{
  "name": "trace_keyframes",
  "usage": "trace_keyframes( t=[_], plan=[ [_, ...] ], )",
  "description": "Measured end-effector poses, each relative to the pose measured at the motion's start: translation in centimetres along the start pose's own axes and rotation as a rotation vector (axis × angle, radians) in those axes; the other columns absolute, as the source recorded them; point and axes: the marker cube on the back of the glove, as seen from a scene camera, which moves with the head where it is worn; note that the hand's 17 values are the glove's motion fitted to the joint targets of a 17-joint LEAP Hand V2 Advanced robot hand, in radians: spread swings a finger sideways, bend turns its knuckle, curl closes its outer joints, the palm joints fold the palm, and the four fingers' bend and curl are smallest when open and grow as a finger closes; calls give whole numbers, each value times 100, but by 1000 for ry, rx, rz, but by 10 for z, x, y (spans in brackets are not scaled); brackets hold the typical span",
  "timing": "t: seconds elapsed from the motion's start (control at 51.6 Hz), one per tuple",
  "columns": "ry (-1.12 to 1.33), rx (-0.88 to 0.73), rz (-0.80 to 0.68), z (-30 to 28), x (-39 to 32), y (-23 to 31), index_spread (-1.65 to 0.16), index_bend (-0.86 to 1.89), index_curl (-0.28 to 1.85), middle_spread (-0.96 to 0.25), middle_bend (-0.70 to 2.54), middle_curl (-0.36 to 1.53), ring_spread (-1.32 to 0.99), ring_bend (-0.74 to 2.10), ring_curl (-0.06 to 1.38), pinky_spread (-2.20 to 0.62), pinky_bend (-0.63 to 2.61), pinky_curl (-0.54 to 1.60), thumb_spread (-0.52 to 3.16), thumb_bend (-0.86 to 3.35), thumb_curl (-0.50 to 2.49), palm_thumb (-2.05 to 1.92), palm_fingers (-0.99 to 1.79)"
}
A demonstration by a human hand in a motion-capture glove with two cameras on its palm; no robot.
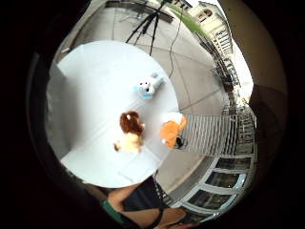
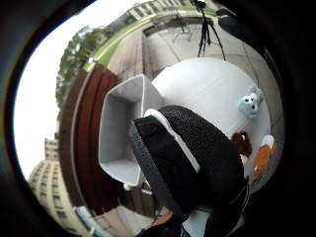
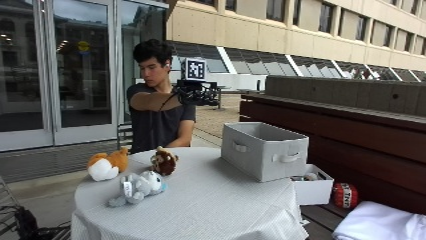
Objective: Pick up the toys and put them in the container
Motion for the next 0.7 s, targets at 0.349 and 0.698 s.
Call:
trace_keyframes(
  t=[0.349, 0.698],
  plan=[
    [18, 10, -39, 0, 1, -1, -23, 17, 19, -10, 19, 16, -29, 21, 9, -12, 52, 23, 110, -7, 2, -11, 13],
    [49, 46, -79, -10, 38, 42, -23, 18, 26, -11, 19, 25, -33, 22, 16, -16, 56, 29, 118, -8, 5, -12, 6]
  ],
)
